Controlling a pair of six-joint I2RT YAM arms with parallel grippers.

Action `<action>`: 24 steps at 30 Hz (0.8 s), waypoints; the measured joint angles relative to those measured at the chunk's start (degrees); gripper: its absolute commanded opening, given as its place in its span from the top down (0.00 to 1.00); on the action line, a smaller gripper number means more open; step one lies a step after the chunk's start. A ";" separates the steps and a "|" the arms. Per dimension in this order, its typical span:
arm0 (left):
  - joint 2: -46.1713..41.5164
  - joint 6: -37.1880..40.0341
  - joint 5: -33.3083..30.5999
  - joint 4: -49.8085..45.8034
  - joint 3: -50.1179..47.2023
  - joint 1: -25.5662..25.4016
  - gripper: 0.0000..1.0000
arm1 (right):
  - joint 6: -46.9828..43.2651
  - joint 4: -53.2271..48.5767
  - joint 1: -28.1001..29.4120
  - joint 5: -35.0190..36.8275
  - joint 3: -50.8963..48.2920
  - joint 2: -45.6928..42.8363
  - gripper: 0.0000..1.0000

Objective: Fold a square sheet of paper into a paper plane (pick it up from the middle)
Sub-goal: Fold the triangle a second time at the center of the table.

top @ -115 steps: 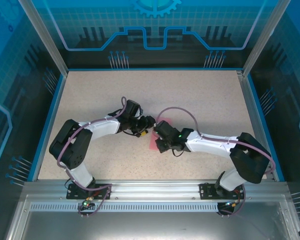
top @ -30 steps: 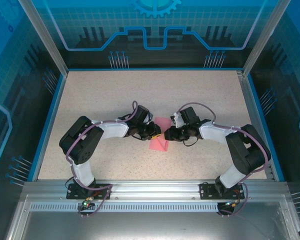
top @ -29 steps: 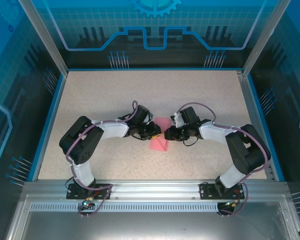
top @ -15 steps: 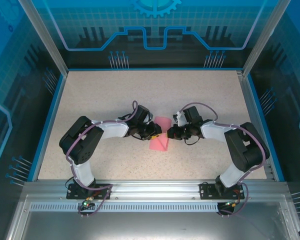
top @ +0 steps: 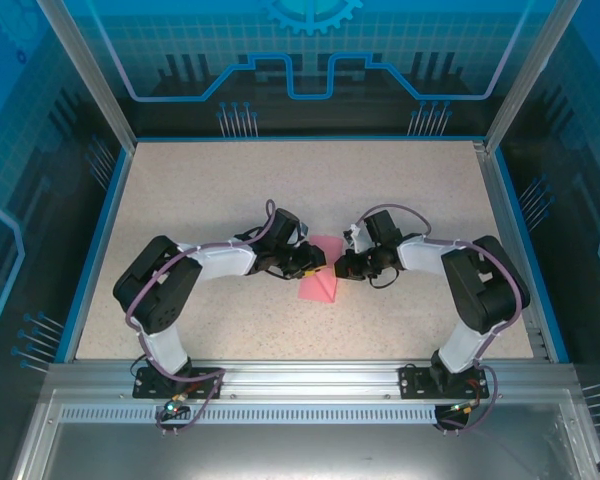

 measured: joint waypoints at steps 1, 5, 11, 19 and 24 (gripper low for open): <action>-0.07 0.00 0.00 0.00 0.00 0.00 0.70 | -0.26 -0.28 0.00 0.04 0.17 0.13 0.91; -0.22 0.02 0.00 -0.04 0.00 0.00 0.71 | -1.11 -1.49 0.00 0.37 0.74 0.66 0.91; -0.22 0.15 0.00 -0.46 0.00 0.00 0.72 | -2.23 -2.49 0.00 0.39 2.12 1.99 0.91; -0.22 0.24 0.00 -0.61 0.00 0.00 0.72 | -2.97 -3.34 0.00 0.44 2.62 2.91 0.91; -0.22 0.24 0.00 -0.66 0.00 0.00 0.72 | -2.99 -3.52 0.00 0.66 2.62 3.21 0.91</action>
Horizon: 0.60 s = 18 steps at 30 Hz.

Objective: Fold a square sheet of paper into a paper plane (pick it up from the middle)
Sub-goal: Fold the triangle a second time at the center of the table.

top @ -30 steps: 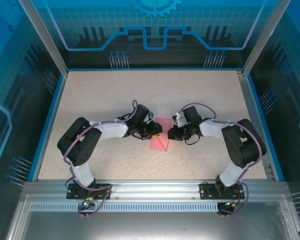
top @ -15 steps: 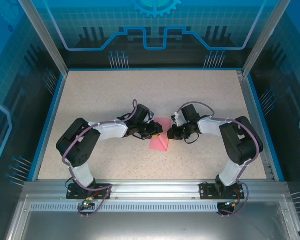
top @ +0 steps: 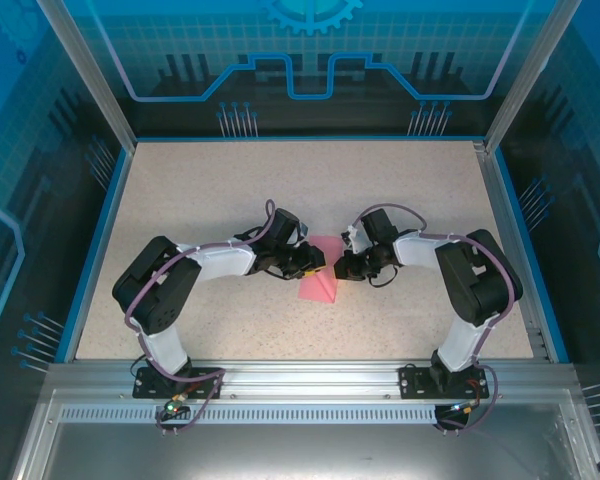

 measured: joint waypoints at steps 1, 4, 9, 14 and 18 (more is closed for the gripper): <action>0.00 0.00 0.00 0.00 0.00 0.00 0.72 | -0.02 0.00 0.00 0.09 0.00 0.09 0.90; 0.00 0.00 0.00 -0.11 0.00 0.00 0.72 | -0.22 -0.44 0.00 0.17 0.42 0.52 0.90; 0.00 0.02 0.00 -0.26 0.00 -0.07 0.72 | -0.37 -0.42 0.00 0.15 1.70 0.92 0.90; 0.00 0.02 0.00 -0.68 0.00 -0.20 0.72 | -0.39 -0.59 0.00 0.15 1.86 0.92 0.90; 0.00 0.15 0.00 -0.72 0.00 -0.26 0.73 | -0.39 -0.87 0.00 0.17 1.92 0.92 0.90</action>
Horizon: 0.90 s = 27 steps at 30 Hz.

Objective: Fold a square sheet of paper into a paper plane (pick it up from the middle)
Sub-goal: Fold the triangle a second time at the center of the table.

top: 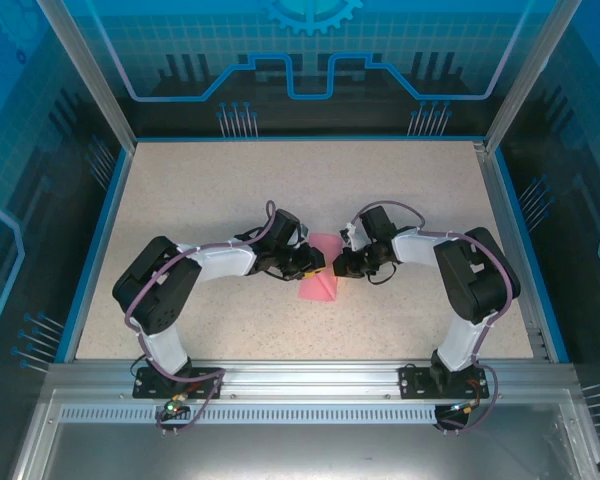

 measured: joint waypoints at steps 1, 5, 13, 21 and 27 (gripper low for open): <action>0.00 0.02 0.00 -0.07 0.00 0.00 0.73 | -0.02 0.02 0.00 0.00 0.00 0.00 0.90; 0.00 0.02 0.00 -0.13 0.00 0.00 0.73 | 0.00 0.04 0.00 0.00 -0.07 0.00 0.90; 0.00 0.00 0.00 -0.17 0.24 0.00 0.77 | 0.00 0.04 0.00 0.02 -1.27 -0.09 0.90; 0.00 0.00 0.00 -0.22 1.18 0.00 0.79 | 0.02 0.04 0.00 0.02 -1.27 -0.09 0.90; 0.00 0.00 0.00 -0.46 1.25 0.00 0.79 | 0.02 0.04 0.00 0.02 -1.25 -0.09 0.90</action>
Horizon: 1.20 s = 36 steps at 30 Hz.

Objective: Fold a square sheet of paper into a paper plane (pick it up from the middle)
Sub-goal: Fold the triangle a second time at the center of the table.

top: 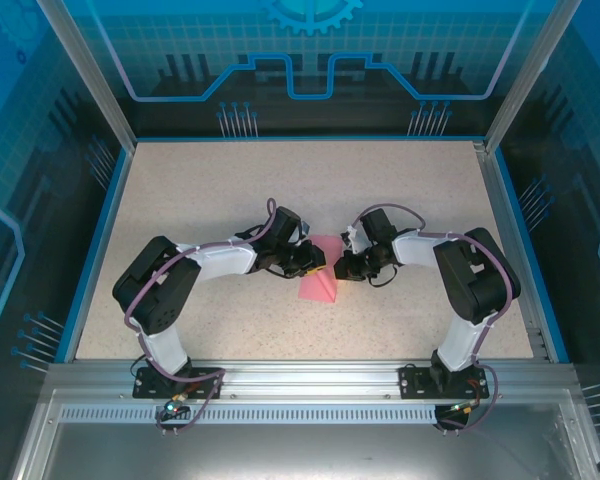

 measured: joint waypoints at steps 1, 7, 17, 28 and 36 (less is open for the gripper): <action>0.00 0.00 0.00 -0.09 0.00 0.00 0.79 | 0.00 0.00 0.00 0.00 0.00 0.00 0.90; 0.00 0.02 0.00 -0.31 0.00 0.00 0.80 | 0.00 0.02 0.00 0.04 -0.02 0.02 0.90; 0.00 0.02 0.00 -0.33 0.00 0.00 0.80 | 0.00 0.00 0.00 0.02 0.00 0.02 0.90; 0.00 0.02 0.00 -0.72 0.00 -0.02 0.80 | 0.00 -0.02 0.00 0.15 0.00 -0.52 0.91; 0.07 0.02 0.00 -0.81 0.02 -0.02 0.80 | 0.00 0.00 0.00 0.20 0.00 -1.51 0.91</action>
